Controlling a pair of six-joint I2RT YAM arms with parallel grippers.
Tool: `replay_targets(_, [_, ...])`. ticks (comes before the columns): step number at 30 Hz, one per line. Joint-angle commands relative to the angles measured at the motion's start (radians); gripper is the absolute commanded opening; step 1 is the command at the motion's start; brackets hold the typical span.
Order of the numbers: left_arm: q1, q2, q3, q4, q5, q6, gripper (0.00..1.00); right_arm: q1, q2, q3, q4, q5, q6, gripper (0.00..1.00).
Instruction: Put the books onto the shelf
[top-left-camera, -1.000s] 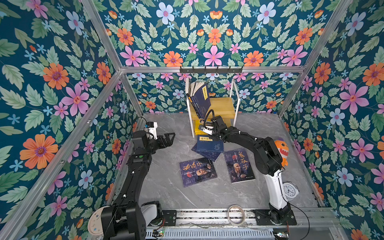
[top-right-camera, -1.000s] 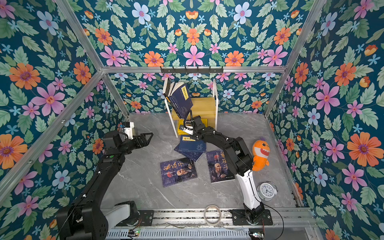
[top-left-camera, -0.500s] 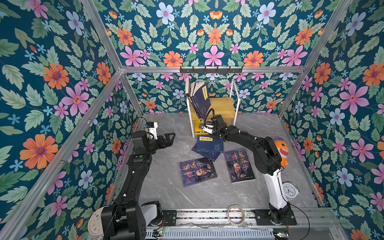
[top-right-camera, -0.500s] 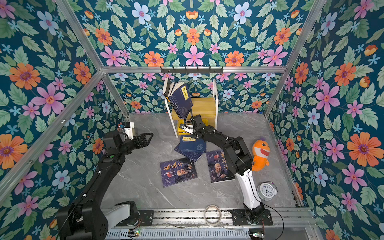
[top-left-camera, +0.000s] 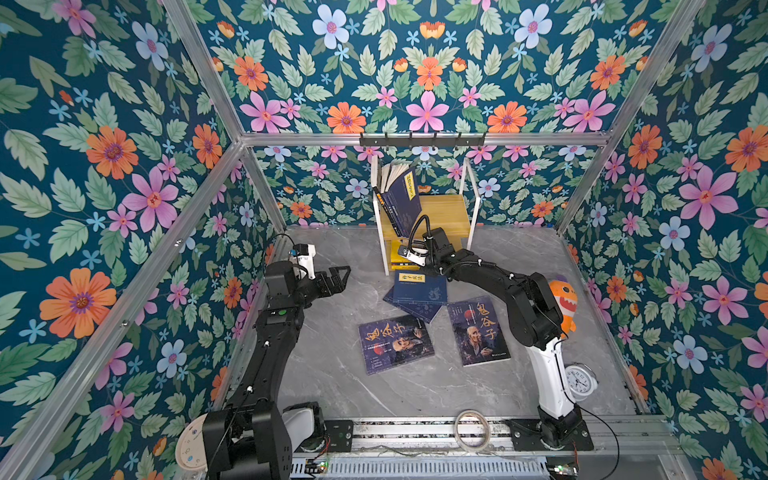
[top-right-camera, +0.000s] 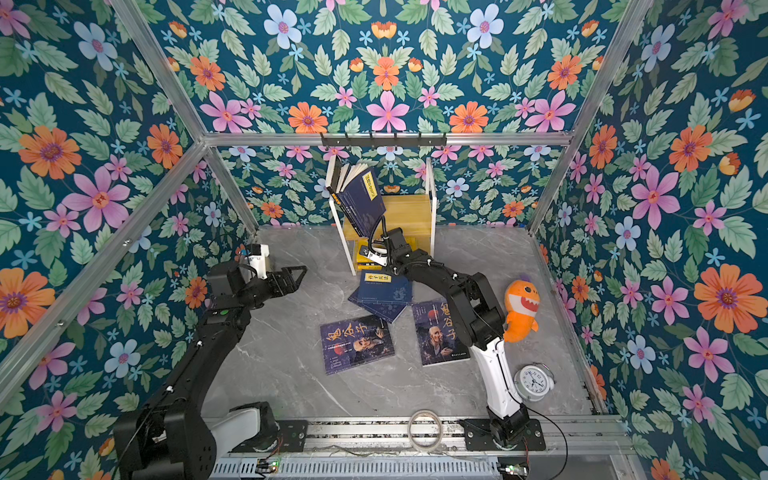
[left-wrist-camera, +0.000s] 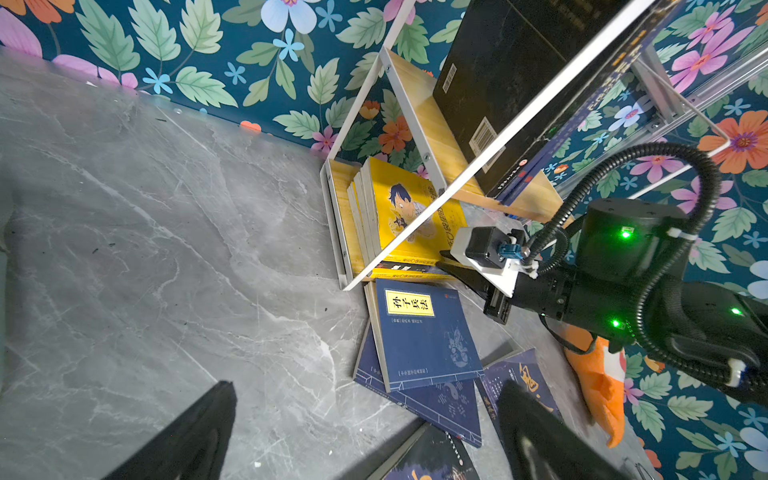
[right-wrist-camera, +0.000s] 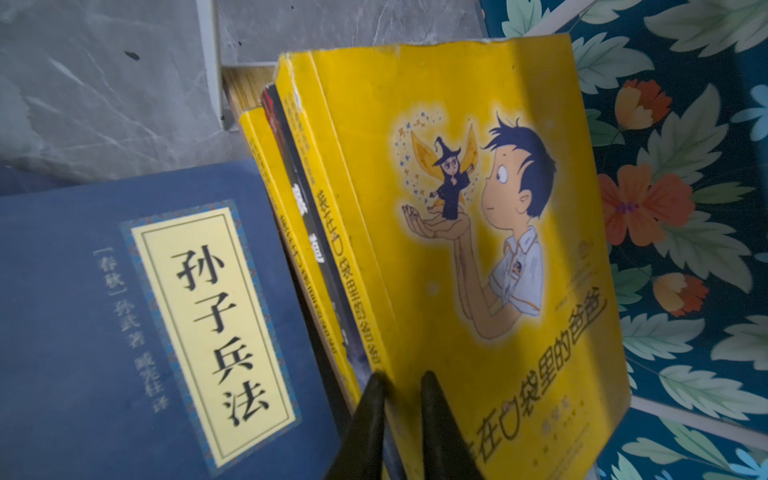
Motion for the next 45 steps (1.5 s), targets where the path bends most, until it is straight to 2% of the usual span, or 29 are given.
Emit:
replay_targets(1, [0.002, 0.0, 0.003, 0.013, 0.009, 0.017, 1.0, 0.0, -0.001, 0.007, -0.003, -0.008, 0.019, 0.2])
replay_targets(6, [0.002, 0.0, 0.004, 0.01, 0.014, 0.02, 1.0, 0.006, -0.069, -0.056, -0.007, -0.017, 0.066, 0.26])
replay_targets(10, [0.001, 0.006, 0.005, 0.008, 0.019, 0.023, 1.0, 0.017, -0.167, -0.146, -0.011, -0.042, 0.15, 0.3])
replay_targets(18, [0.001, 0.026, 0.002, 0.027, 0.054, 0.023, 1.0, 0.016, -0.381, -0.334, -0.042, -0.124, 0.475, 0.44])
replay_targets(31, [-0.026, 0.093, -0.015, 0.105, 0.136, -0.011, 1.0, -0.037, -0.529, -0.568, 0.039, -0.243, 1.072, 0.62])
replay_targets(35, [-0.064, 0.139, 0.006, 0.1, 0.134, -0.036, 0.99, -0.084, -0.533, -0.645, 0.108, -0.297, 1.226, 0.62])
replay_targets(40, [-0.156, 0.206, 0.025, 0.106, 0.115, -0.039, 0.95, -0.156, -0.519, -0.736, 0.247, -0.379, 1.408, 0.6])
replay_targets(45, [-0.23, 0.283, 0.031, 0.114, 0.04, -0.072, 0.92, -0.203, -0.488, -0.795, 0.379, -0.43, 1.538, 0.59])
